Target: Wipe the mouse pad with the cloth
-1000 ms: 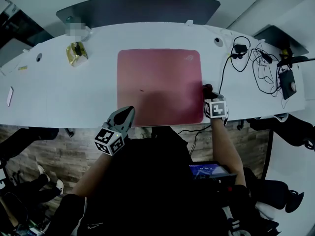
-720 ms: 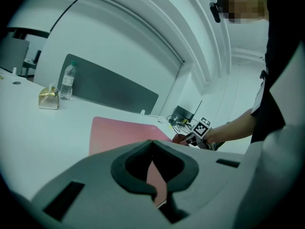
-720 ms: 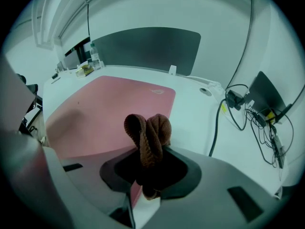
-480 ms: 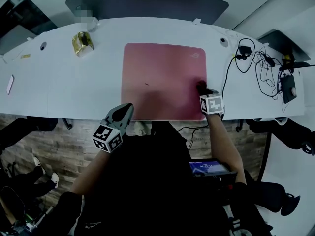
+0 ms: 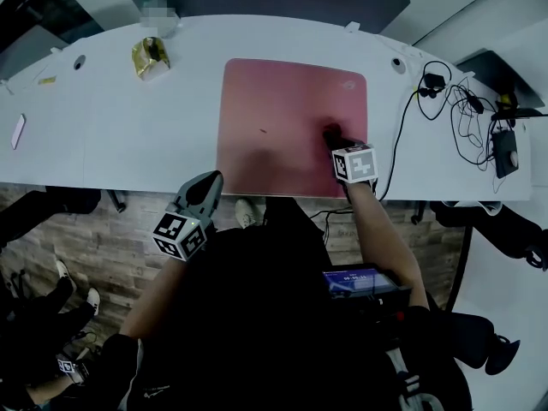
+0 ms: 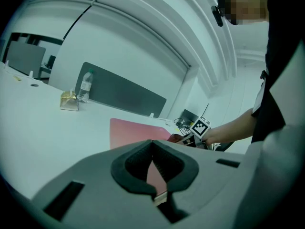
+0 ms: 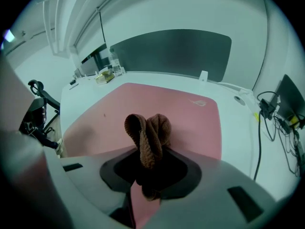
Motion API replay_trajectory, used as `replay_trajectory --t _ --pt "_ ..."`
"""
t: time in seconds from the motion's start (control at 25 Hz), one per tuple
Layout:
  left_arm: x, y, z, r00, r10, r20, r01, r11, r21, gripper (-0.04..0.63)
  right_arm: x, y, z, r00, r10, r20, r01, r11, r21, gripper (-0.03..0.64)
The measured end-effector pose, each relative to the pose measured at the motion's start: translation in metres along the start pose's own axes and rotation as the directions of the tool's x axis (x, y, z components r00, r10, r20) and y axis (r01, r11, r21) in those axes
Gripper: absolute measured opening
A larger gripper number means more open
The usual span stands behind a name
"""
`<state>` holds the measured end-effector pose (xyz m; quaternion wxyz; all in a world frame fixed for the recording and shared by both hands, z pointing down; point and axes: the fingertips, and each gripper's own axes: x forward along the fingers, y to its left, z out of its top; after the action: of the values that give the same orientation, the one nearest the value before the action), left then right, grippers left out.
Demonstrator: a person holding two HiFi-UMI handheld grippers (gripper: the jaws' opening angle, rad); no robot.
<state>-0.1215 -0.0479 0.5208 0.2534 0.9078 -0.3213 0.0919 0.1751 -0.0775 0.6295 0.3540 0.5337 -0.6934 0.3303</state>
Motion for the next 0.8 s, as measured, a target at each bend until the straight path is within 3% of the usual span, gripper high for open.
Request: replay_trajectory --t 0.8 --pt "-0.057 0.031 0.000 0.987 0.141 0.079 -0.138 0.989 -0.051 0.008 0.040 0.101 0.055 0.983 0.184 0.022 -0.183 0.982 -0.047 0.118"
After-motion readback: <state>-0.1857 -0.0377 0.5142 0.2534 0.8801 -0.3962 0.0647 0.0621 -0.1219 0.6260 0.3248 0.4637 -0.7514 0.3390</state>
